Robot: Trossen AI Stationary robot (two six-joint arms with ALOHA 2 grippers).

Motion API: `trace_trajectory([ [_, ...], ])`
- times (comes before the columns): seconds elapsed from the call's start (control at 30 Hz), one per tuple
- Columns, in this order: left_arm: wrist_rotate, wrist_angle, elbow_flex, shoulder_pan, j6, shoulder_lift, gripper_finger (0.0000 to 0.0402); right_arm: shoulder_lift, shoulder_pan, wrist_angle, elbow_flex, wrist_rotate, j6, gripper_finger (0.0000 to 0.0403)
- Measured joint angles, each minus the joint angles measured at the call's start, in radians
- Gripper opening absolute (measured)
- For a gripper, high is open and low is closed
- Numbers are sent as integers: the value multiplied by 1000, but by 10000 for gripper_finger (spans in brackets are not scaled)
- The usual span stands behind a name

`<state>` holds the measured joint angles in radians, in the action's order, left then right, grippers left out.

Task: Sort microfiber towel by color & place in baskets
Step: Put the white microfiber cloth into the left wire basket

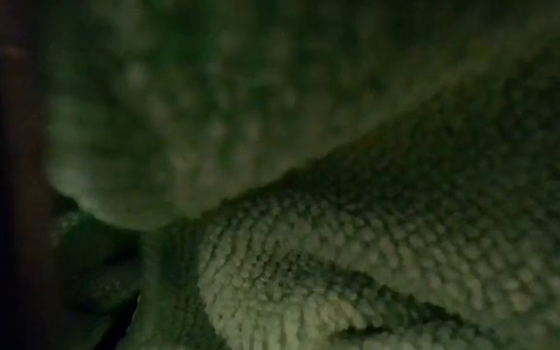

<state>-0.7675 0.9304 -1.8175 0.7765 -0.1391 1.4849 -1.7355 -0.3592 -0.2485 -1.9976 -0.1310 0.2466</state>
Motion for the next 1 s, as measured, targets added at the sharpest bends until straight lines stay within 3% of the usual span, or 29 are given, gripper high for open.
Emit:
trace_trajectory([
  [0.7,1,-28,0,-48,52,0,108,0,0,46,2,0,0,9],
  [0.87,1,-25,0,-55,52,0,74,0,0,45,5,0,0,9],
  [1.0,10,-24,0,-55,52,0,22,0,0,45,6,0,0,9],
])
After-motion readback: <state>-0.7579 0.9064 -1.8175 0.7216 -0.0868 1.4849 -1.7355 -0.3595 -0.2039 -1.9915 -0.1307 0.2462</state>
